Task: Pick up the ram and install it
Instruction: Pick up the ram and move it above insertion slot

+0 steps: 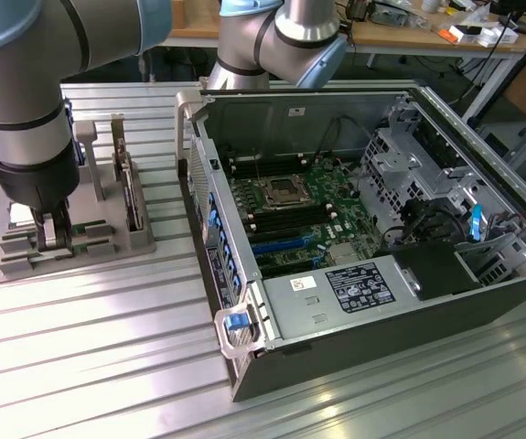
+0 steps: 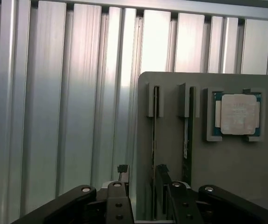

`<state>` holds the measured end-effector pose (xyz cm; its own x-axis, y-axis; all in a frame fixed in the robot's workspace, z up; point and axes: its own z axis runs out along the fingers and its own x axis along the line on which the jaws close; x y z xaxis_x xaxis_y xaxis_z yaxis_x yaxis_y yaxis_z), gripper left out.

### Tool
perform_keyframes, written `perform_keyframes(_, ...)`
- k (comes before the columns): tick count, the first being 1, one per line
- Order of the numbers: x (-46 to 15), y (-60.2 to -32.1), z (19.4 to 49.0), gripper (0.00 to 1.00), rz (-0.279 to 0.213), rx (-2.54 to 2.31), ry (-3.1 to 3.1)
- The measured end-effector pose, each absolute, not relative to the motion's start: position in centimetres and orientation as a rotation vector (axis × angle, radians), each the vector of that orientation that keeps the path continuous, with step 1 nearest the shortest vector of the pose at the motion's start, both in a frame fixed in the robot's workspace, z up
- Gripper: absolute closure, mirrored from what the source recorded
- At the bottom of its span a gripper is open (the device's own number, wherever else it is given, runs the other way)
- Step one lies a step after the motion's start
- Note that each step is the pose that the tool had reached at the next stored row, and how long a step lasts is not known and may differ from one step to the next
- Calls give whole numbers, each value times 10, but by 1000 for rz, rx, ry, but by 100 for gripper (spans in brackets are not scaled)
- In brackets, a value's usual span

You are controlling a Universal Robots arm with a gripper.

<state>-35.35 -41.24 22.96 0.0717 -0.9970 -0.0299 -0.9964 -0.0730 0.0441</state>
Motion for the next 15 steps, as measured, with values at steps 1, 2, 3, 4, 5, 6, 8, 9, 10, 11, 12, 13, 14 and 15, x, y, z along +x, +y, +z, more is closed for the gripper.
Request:
perform_keyframes(1,-354,-411,226,64,-81,2291,-2130)
perform_keyframes(2,-355,-407,221,64,-81,2292,-2129)
perform_keyframes(3,-355,-405,219,64,-81,2292,-2129)
perform_keyframes(4,-357,-402,213,64,-81,2293,-2128)
perform_keyframes(5,-361,-401,209,64,-81,2294,-2127)
perform_keyframes(6,-362,-401,209,64,-81,2294,-2127)
perform_keyframes(8,-362,-401,209,64,-81,2294,-2127)
perform_keyframes(9,-362,-401,209,65,-81,2294,-2127)
perform_keyframes(10,-362,-401,209,72,-81,2294,-2127)
perform_keyframes(11,-362,-401,209,78,-81,2294,-2127)
perform_keyframes(12,-362,-401,209,84,-81,2294,-2127)
perform_keyframes(13,-362,-401,209,88,-81,2294,-2127)
perform_keyframes(14,-362,-401,209,88,-81,2294,-2127)
perform_keyframes(15,-362,-401,209,88,-81,2294,-2127)
